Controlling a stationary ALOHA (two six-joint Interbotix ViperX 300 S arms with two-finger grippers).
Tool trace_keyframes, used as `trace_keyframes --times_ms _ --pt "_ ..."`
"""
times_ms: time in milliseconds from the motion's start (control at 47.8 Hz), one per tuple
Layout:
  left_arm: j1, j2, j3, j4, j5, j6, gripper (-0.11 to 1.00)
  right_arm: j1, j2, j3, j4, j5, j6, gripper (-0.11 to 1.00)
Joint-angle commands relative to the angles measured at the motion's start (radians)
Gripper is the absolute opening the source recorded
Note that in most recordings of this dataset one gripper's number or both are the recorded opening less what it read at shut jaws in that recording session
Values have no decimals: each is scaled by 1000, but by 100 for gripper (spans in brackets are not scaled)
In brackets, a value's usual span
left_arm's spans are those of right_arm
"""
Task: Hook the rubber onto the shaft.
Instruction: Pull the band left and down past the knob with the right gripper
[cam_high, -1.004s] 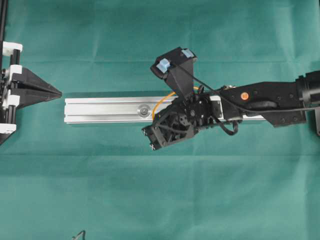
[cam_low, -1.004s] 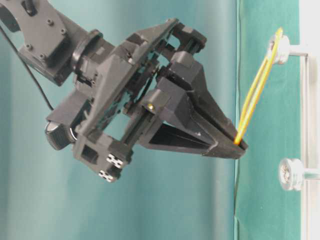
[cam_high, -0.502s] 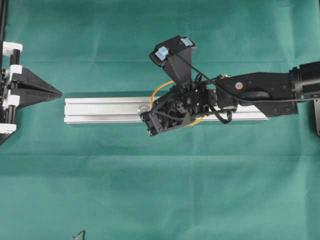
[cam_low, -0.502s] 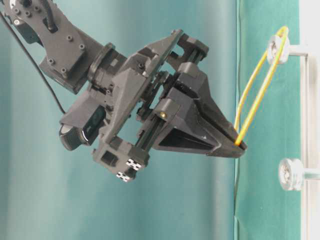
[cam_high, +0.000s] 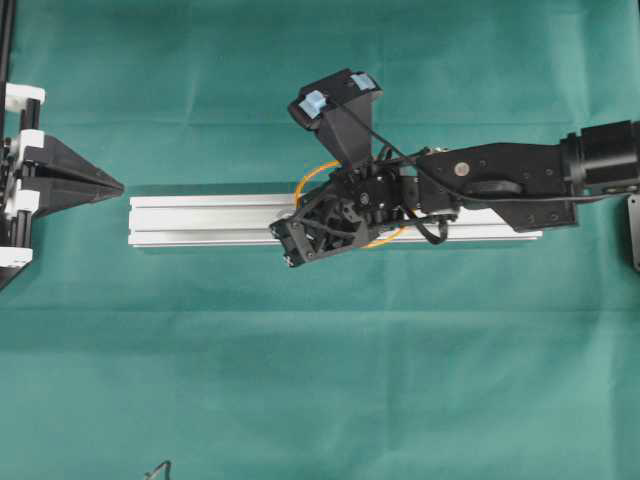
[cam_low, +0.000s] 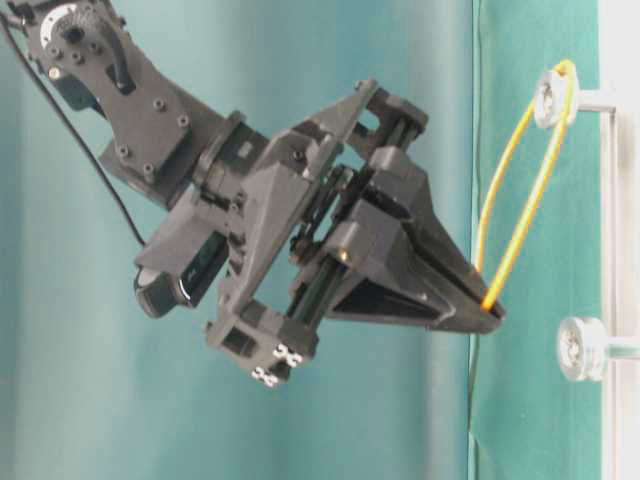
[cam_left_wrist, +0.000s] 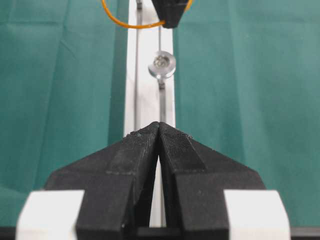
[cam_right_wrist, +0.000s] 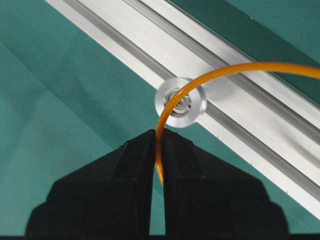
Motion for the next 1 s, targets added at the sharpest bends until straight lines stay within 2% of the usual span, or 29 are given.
trace_keyframes --times_ms 0,314,648,983 --pt "2 5 -25 2 -3 0 0 -5 -6 -38 -2 -8 5 7" --pt "2 5 -25 2 -3 0 0 -6 25 -58 -11 -14 61 7" --pt "3 5 -25 2 -3 2 0 -3 57 -121 -103 37 163 7" --pt "2 5 -25 2 15 2 0 2 100 -181 -109 54 179 7"
